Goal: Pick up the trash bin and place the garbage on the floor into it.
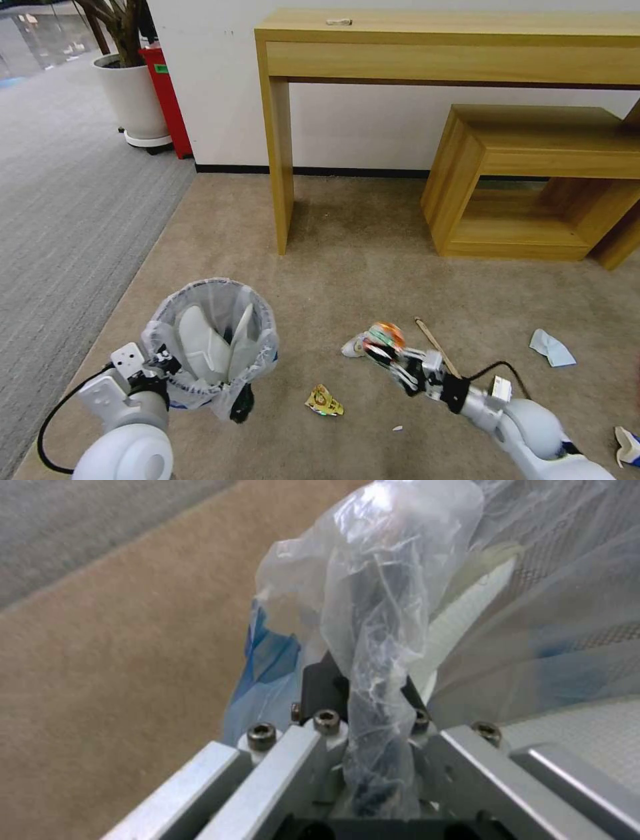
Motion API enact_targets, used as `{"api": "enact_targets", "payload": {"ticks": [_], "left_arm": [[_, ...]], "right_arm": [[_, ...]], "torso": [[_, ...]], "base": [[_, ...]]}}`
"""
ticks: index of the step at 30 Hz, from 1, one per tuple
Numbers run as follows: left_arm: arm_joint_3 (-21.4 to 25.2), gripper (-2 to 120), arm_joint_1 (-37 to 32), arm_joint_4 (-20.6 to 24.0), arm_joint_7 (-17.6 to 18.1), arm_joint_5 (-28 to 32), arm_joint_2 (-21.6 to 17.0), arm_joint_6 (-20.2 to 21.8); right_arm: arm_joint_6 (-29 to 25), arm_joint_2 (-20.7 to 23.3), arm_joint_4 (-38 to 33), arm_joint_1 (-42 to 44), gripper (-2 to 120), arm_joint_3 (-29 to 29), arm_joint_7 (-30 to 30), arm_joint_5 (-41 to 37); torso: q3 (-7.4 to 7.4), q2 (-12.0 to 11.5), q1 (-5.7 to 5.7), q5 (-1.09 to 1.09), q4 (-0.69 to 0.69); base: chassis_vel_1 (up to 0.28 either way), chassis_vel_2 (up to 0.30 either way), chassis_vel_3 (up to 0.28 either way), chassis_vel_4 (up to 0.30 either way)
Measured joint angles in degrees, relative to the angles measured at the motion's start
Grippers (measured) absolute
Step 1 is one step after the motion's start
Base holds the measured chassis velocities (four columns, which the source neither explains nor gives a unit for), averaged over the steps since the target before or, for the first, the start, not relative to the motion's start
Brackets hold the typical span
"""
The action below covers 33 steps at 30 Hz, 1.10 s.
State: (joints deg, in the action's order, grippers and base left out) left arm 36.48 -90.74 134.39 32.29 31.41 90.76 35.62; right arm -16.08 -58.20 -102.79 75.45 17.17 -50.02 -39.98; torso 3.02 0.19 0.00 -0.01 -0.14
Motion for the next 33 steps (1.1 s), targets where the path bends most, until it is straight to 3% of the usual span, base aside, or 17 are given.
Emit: {"api": "enact_targets", "payload": {"ticks": [2,10,18,27,33], "left_arm": [[-1.3,0,0.2,-0.7,-0.3,-0.2,0.8,-0.1],[-1.9,0,1.1,-1.8,-0.5,1.6,0.8,0.0],[-3.5,0,1.6,-1.9,-0.3,2.6,0.8,0.7],[-4.3,0,1.1,-0.7,-0.3,2.7,0.5,0.8],[-3.9,0,0.9,-0.3,-0.3,2.6,0.0,1.0]], "right_arm": [[0.6,-3.3,-0.8,-4.3,10,-5.6,0.1,-1.7],[1.8,-9.7,1.3,-14.1,10,-17.0,3.6,-3.8],[2.1,-14.4,10.1,-20.1,10,-23.4,3.8,-2.8],[1.7,-14.7,13.9,-20.8,11,-24.5,3.2,0.2],[1.9,-13.9,12.4,-20.5,33,-23.6,2.9,-0.1]], "torso": [[0.0,0.0,0.0,0.0,0.01],[0.0,0.0,0.0,0.0,0.01],[0.01,0.0,0.0,0.01,0.02],[0.0,0.0,0.0,0.01,0.01],[0.0,0.0,0.01,0.01,0.01]], "base": [[0.0,0.0,0.0,0.0],[0.0,0.0,0.0,0.0],[0.0,0.0,0.0,0.0],[0.0,0.0,0.0,0.0],[0.0,0.0,0.0,0.0]]}}
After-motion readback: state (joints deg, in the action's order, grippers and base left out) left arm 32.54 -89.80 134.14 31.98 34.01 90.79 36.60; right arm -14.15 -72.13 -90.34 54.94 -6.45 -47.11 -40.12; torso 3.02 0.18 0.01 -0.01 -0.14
